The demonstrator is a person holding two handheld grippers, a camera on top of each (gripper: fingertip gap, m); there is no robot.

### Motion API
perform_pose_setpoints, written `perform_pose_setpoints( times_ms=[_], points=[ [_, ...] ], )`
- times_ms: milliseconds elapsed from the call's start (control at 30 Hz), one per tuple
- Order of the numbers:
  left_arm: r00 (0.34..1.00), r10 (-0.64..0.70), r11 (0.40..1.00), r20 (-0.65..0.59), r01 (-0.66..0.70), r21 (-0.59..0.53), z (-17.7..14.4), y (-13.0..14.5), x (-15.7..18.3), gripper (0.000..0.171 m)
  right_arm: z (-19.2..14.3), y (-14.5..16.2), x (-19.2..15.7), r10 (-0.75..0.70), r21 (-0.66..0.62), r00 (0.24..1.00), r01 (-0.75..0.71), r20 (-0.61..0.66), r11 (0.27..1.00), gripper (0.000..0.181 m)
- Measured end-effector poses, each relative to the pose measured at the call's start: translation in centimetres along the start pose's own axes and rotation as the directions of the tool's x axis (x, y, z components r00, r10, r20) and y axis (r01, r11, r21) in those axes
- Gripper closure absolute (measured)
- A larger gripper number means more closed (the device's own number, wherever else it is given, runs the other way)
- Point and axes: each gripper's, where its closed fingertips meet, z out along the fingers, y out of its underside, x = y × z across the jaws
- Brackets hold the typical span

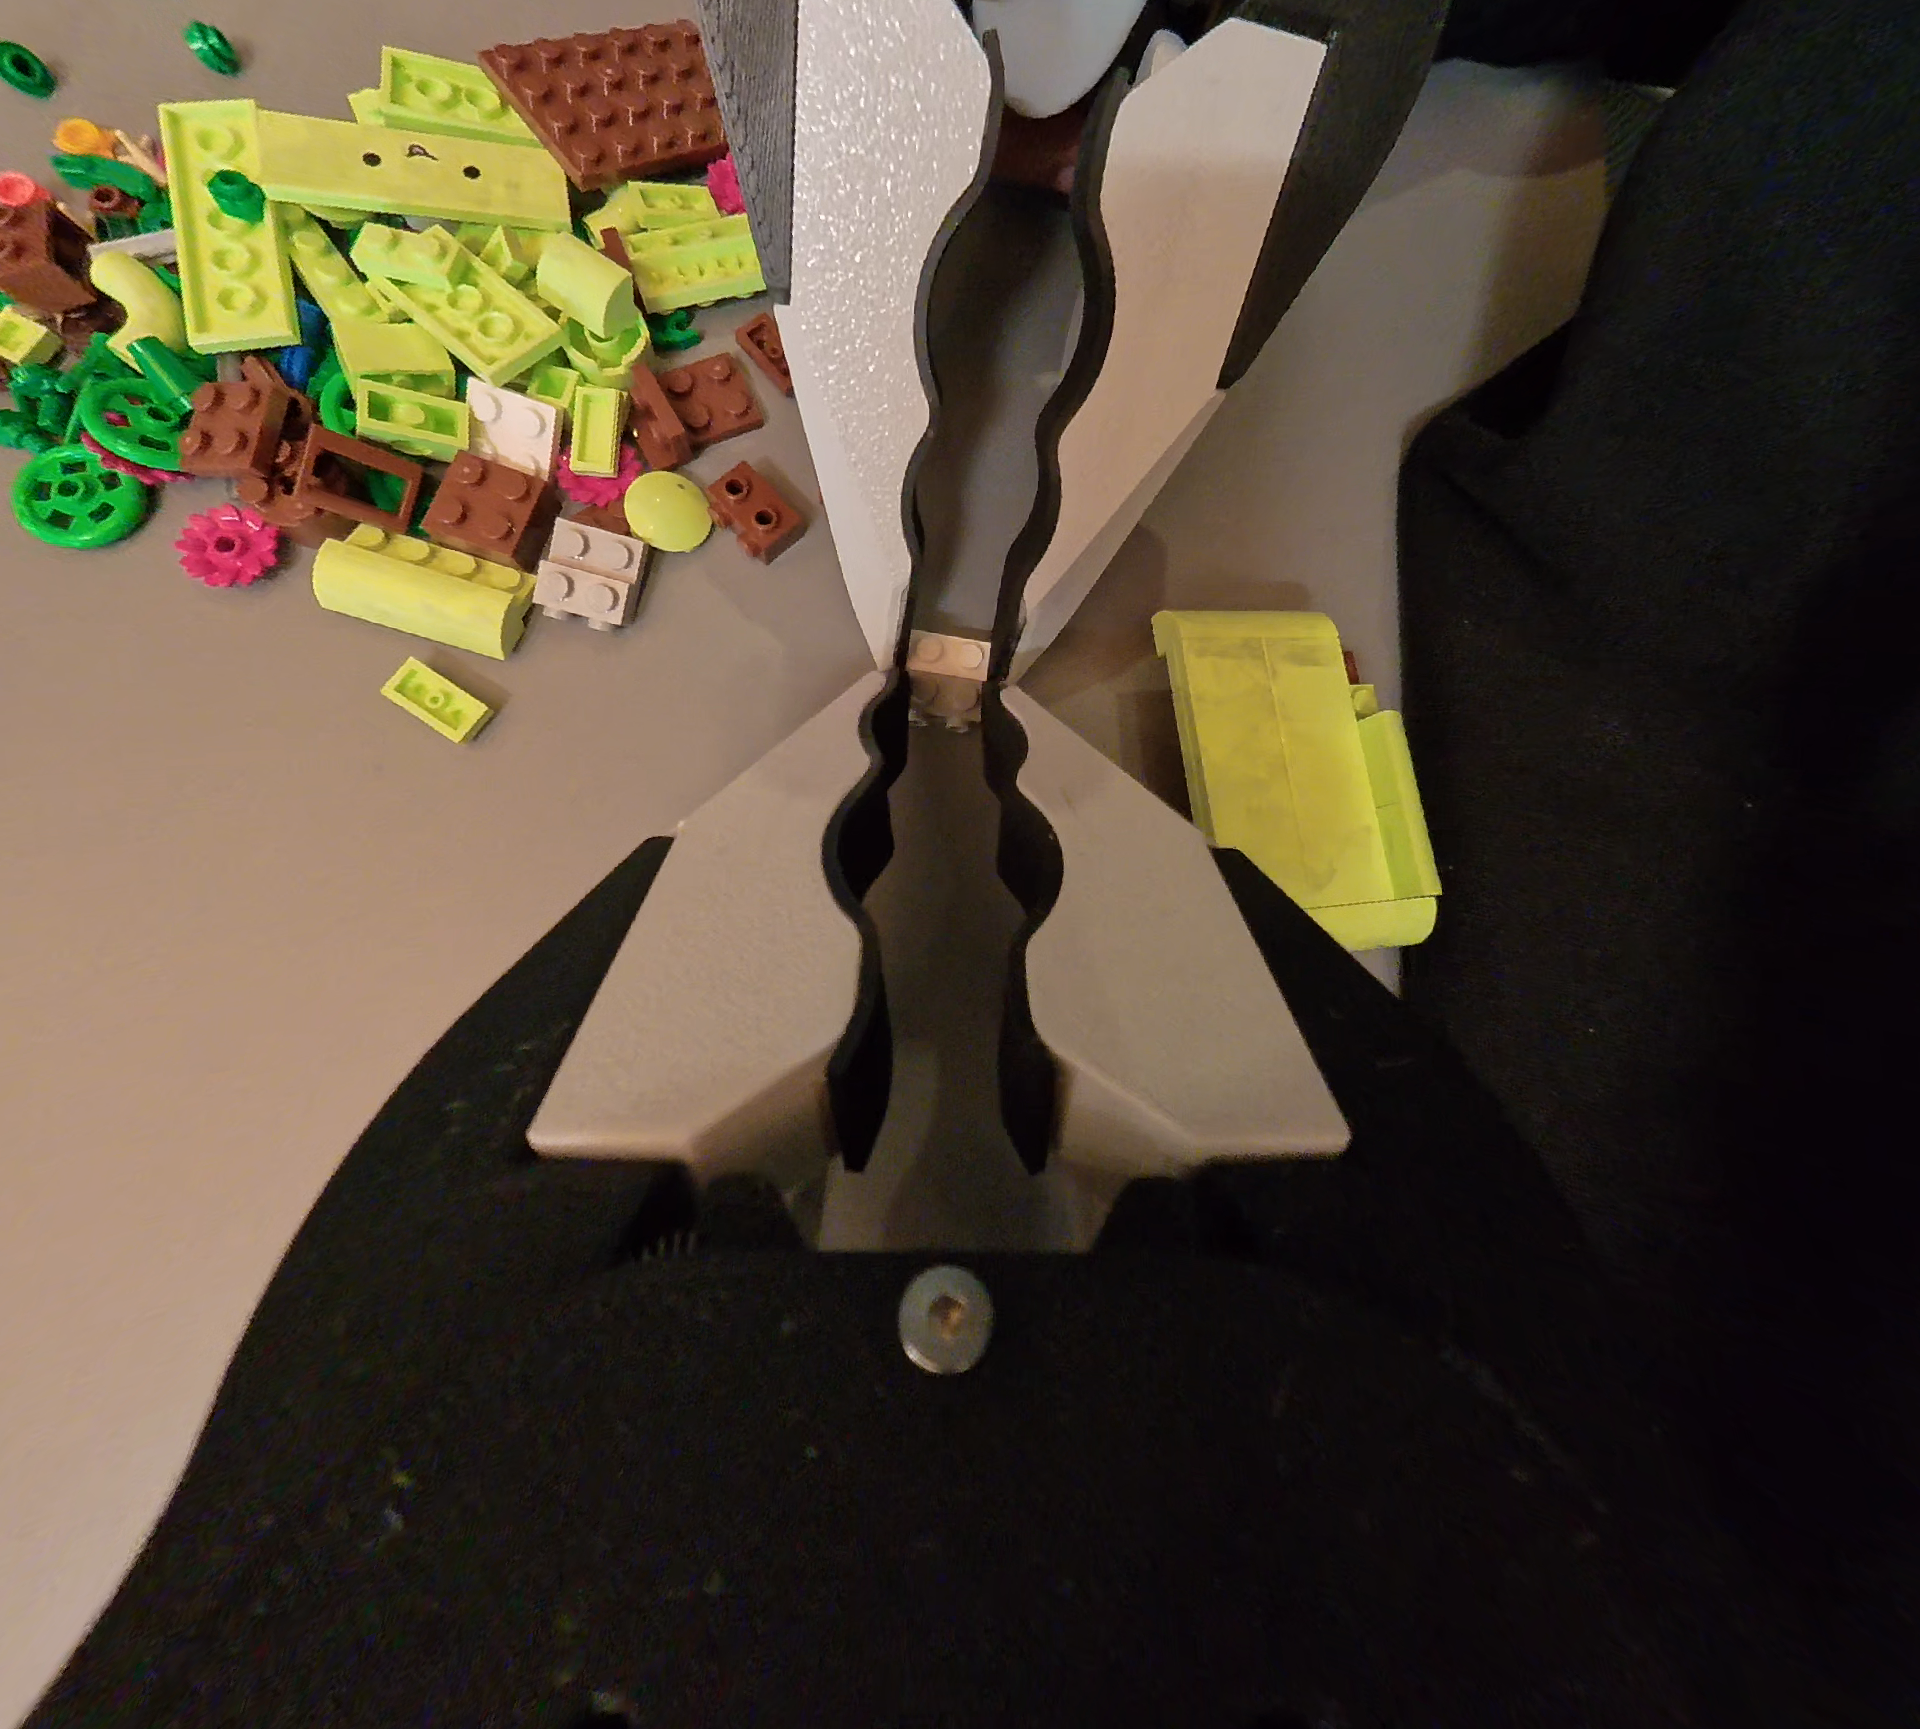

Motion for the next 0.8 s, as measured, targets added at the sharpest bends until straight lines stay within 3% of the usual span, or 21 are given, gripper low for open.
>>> perform_pose_setpoints(
  times_ms=[800],
  points=[
    [1.0, 0.0, 1.0, 0.01, 0.0, -0.021, 0.23, 0.17, 0.11, 0.16, -0.39, -0.15, -0.05, 0.031, -0.011, 0.999, -0.031, 0.004, 0.999, 0.167]
  ],
)
